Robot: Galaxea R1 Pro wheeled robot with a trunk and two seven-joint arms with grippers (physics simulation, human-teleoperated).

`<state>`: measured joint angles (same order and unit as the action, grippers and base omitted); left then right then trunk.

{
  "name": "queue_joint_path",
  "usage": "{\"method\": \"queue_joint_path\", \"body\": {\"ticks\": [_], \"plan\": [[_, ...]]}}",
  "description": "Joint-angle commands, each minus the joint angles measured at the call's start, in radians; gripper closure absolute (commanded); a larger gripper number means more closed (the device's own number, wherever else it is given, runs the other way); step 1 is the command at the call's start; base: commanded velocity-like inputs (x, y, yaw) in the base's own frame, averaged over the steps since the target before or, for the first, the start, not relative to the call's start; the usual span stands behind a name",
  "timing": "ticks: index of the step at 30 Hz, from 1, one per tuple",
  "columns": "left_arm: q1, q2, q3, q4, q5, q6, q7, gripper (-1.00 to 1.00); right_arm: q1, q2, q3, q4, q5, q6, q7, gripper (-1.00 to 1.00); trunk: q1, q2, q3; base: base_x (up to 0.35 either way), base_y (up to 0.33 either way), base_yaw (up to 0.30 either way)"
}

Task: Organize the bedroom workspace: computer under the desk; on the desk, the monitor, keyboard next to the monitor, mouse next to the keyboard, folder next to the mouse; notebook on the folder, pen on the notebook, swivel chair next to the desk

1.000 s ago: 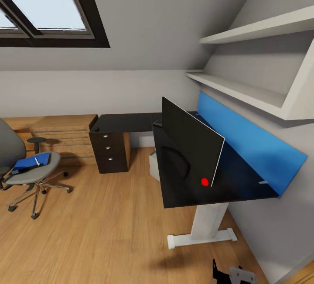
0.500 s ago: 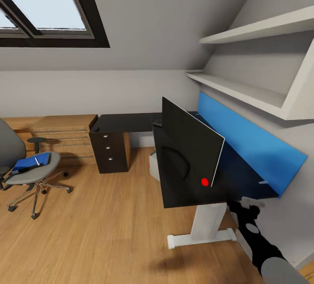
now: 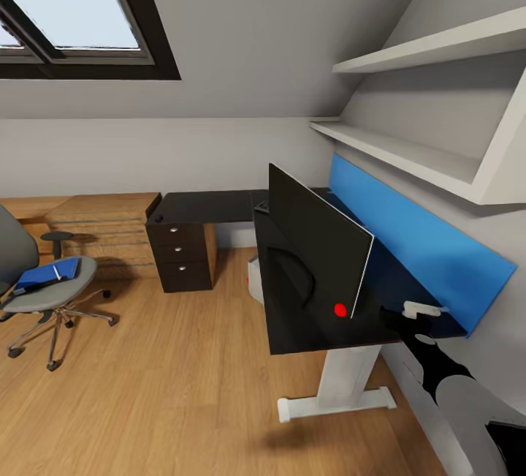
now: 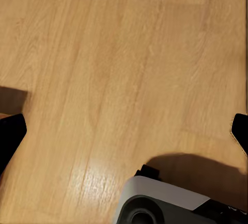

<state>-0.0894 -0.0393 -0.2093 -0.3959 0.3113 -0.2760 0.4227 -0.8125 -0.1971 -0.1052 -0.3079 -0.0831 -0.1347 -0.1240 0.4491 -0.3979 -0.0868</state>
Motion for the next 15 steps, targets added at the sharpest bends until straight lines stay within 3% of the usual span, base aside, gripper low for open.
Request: {"method": "queue_joint_path", "body": {"ticks": [1, 9, 15], "plan": [[-0.001, 0.0, -0.009, 0.0, 0.009, -0.005, 0.007, -1.0, -0.003, -0.002, 0.001, 0.004, -0.009, -0.003, 0.002, -1.0, 0.001, -0.002, -0.002, 0.202, -0.184, 0.0], [-0.001, 0.0, -0.007, 0.0, 0.009, -0.007, 0.007, -1.0, -0.009, -0.036, 0.0, 0.018, -0.012, 0.002, 0.008, -1.0, 0.001, -0.002, -0.002, 0.169, -0.161, 0.0], [-0.001, 0.001, -0.005, 0.0, 0.009, -0.008, 0.008, -1.0, -0.01, -0.042, -0.001, 0.02, -0.033, 0.003, 0.009, -1.0, 0.001, -0.002, -0.002, 0.091, -0.084, 0.0]]}}
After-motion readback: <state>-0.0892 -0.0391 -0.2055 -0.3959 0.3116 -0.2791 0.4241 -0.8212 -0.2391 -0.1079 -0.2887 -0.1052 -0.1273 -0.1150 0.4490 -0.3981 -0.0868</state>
